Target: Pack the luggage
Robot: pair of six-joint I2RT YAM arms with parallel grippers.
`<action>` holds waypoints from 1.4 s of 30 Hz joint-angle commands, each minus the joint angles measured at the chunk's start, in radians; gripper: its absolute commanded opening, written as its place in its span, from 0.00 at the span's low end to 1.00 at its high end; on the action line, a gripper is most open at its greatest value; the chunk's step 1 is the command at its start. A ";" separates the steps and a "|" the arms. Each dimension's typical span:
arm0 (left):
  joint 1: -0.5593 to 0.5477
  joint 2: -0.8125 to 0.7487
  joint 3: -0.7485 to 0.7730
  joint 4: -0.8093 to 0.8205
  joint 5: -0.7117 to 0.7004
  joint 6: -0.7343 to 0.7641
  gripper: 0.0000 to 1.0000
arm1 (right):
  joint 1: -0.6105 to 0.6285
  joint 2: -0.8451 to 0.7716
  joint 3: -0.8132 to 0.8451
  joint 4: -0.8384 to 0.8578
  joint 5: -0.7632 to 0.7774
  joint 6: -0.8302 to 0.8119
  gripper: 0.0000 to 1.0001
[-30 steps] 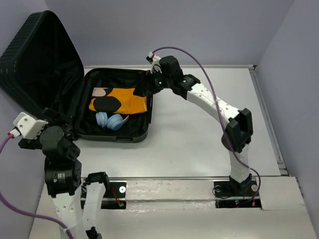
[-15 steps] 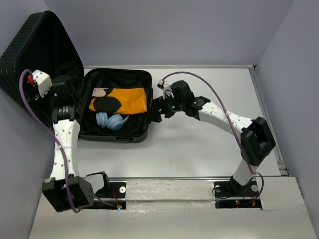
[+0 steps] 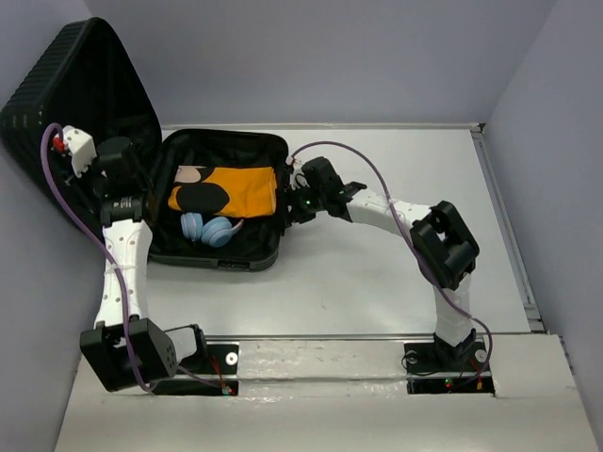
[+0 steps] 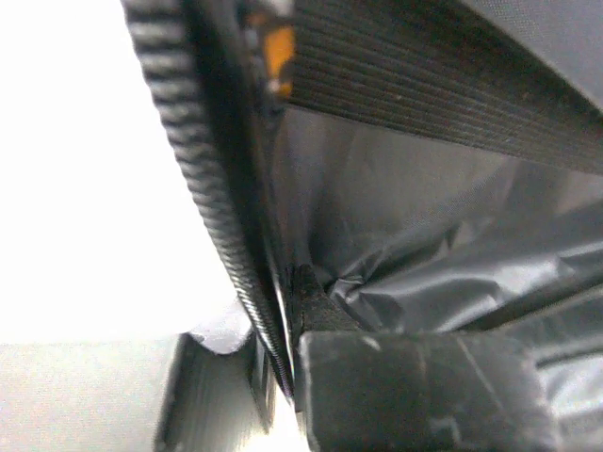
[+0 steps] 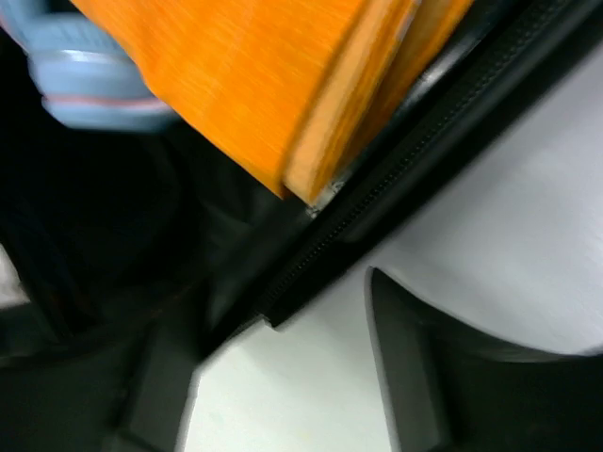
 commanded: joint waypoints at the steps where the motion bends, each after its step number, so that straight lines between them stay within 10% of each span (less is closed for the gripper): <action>1: -0.136 -0.099 -0.086 0.033 0.032 -0.033 0.06 | 0.014 0.063 0.075 0.034 0.051 0.057 0.49; 3: -0.299 -0.154 -0.158 0.051 -0.003 -0.030 0.06 | 0.014 0.073 0.071 0.040 0.062 0.067 0.21; 6: -0.479 -0.242 -0.232 0.064 -0.065 -0.032 0.06 | 0.023 0.050 0.028 0.054 0.088 0.072 0.07; 23: -1.605 -0.342 -0.248 -0.203 -0.050 -0.446 0.06 | -0.038 -0.314 -0.389 0.041 0.228 0.015 0.07; 26: -1.689 -0.334 -0.197 -0.176 -0.049 -0.427 0.06 | -0.060 -0.407 -0.447 0.028 0.228 0.018 0.07; 28: -1.702 -0.348 -0.175 -0.173 -0.015 -0.429 0.23 | -0.060 -0.476 -0.492 -0.004 0.240 0.020 0.13; 29: -1.706 -0.374 -0.166 -0.168 0.002 -0.434 0.52 | -0.060 -0.501 -0.521 -0.015 0.254 0.026 0.36; 31: -1.707 -0.440 -0.169 -0.150 0.066 -0.431 0.76 | -0.069 -0.588 -0.544 -0.050 0.296 0.038 0.64; 34: -1.709 -0.538 -0.197 -0.087 0.155 -0.400 0.81 | -0.078 -0.677 -0.575 -0.095 0.319 0.044 0.79; 37: -1.709 -0.595 -0.212 -0.051 0.239 -0.345 0.89 | -0.087 -0.784 -0.586 -0.164 0.350 0.043 0.79; 42: -1.709 -0.667 -0.165 -0.190 0.148 -0.409 0.93 | -0.107 -0.974 -0.603 -0.261 0.468 0.060 0.51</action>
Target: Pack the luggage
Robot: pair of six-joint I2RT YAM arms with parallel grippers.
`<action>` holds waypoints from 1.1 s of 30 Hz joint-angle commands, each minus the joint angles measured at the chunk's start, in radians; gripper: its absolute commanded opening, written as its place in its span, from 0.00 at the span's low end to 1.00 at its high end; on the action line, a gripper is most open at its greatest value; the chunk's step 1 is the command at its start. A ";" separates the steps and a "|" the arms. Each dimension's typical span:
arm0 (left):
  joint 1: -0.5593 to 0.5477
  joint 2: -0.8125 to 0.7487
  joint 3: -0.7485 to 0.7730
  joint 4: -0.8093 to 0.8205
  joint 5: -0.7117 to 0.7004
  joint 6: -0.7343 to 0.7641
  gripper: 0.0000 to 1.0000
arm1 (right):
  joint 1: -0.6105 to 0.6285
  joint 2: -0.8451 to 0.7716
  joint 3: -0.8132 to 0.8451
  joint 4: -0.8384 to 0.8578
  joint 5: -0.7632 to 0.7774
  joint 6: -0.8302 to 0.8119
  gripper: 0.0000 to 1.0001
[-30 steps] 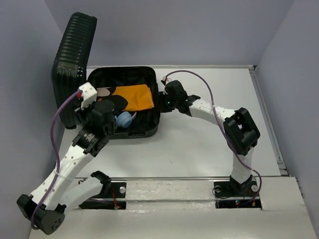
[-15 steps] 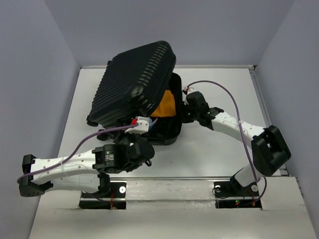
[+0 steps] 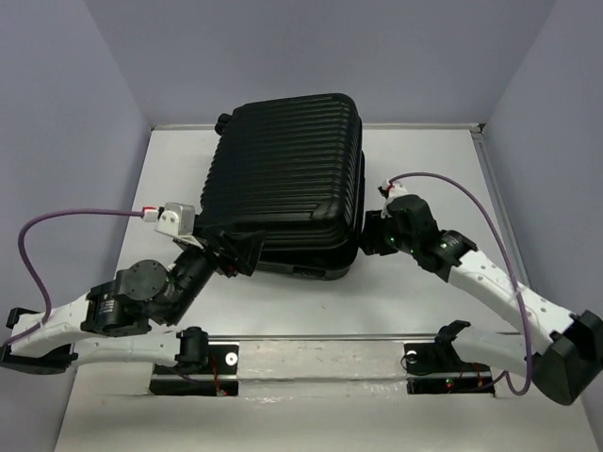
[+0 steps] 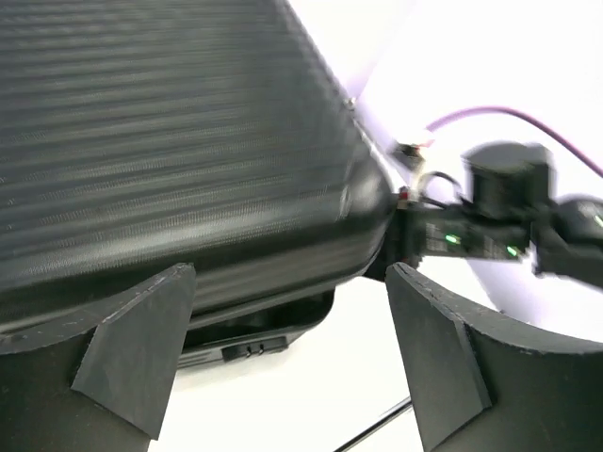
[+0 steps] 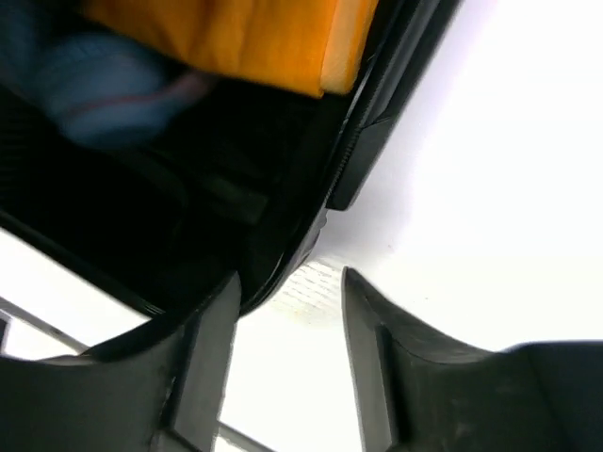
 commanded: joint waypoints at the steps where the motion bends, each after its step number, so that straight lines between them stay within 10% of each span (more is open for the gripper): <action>1: 0.000 -0.024 0.051 -0.058 -0.081 -0.105 0.93 | -0.015 -0.180 0.020 -0.059 0.103 0.013 0.39; 7: 0.000 -0.061 0.100 -0.156 -0.207 -0.196 0.84 | -0.015 -0.301 0.051 -0.149 0.132 0.025 0.12; 18: 0.026 0.132 0.261 -0.019 -0.370 0.074 0.63 | -0.015 -0.188 0.114 -0.087 0.123 0.006 0.17; 23: 0.599 0.384 0.316 -0.051 0.222 0.103 0.44 | -0.033 -0.079 0.138 -0.048 0.152 0.005 0.12; 33: 1.441 0.675 0.289 0.079 0.833 0.014 0.18 | -0.179 0.055 0.134 0.035 0.057 -0.044 0.07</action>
